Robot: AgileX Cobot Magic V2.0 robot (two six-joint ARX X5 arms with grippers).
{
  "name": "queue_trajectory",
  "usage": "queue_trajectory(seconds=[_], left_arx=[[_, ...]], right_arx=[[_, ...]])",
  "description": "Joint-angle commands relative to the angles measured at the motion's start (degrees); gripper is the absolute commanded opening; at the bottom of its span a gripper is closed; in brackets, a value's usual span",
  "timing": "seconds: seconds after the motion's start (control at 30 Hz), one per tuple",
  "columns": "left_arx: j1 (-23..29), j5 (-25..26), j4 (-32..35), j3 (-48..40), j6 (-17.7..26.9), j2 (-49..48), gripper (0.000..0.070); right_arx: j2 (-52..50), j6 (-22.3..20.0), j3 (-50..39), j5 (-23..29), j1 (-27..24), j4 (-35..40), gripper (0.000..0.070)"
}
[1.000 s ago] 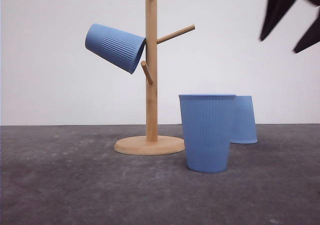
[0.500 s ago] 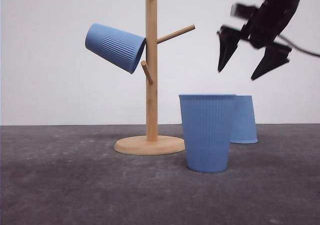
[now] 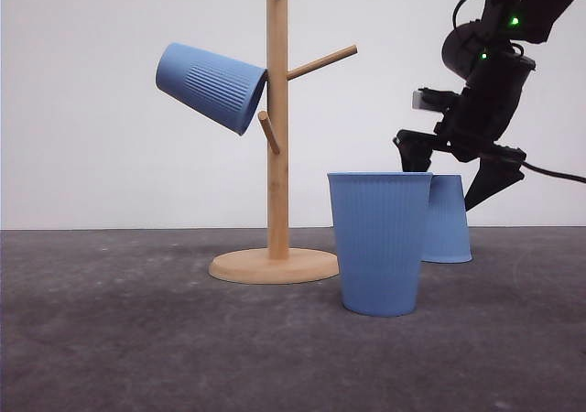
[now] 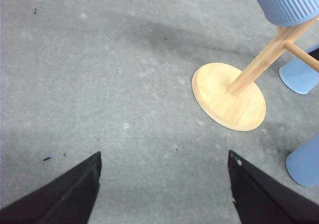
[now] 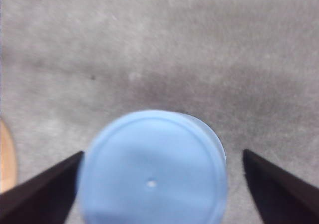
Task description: Place three cups
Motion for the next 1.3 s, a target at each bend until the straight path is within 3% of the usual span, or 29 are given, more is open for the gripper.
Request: queue_trajectory(seconds=[0.0, 0.17, 0.37, 0.57, 0.67, 0.8, 0.87, 1.03, 1.17, 1.27], left_arx=[[0.00, -0.11, 0.37, 0.32, -0.39, 0.26, 0.0471], [0.00, -0.11, 0.37, 0.31, -0.39, 0.26, 0.0472], [0.00, -0.11, 0.37, 0.31, -0.39, 0.26, 0.0471], [0.00, -0.11, 0.39, 0.33, -0.37, 0.26, 0.0471], [0.00, -0.09, 0.37, 0.31, -0.39, 0.24, 0.0471], [0.00, -0.09, 0.39, 0.33, -0.39, 0.24, 0.0472], [0.00, -0.09, 0.39, 0.31, -0.37, 0.24, 0.0471], [0.00, -0.09, 0.42, 0.31, -0.37, 0.26, 0.0472], [0.00, -0.11, 0.44, 0.31, -0.37, 0.26, 0.0471], [0.00, -0.09, 0.48, 0.31, -0.37, 0.26, 0.0472]], right_arx=[[1.33, -0.82, 1.36, 0.11, 0.01, 0.75, 0.0482], [1.09, -0.93, 1.38, 0.23, 0.02, 1.86, 0.0406], [-2.88, -2.63, 1.38, 0.15, -0.29, -3.55, 0.0406], [-10.58, -2.70, -0.25, -6.40, -2.02, -7.62, 0.0407], [-16.18, -2.70, -4.94, -8.02, -3.54, -6.24, 0.0408], [-27.39, -1.80, -18.21, -13.23, -6.47, 2.98, 0.0407], [-32.96, 0.23, -25.05, -17.01, -8.05, 8.20, 0.0407], [-42.74, 12.22, -37.01, -29.21, -12.96, 20.06, 0.0408], [-44.22, 24.37, -38.84, -38.85, -15.76, 26.98, 0.0411], [-44.14, 33.59, -38.82, -43.24, -16.05, 33.46, 0.0411]])
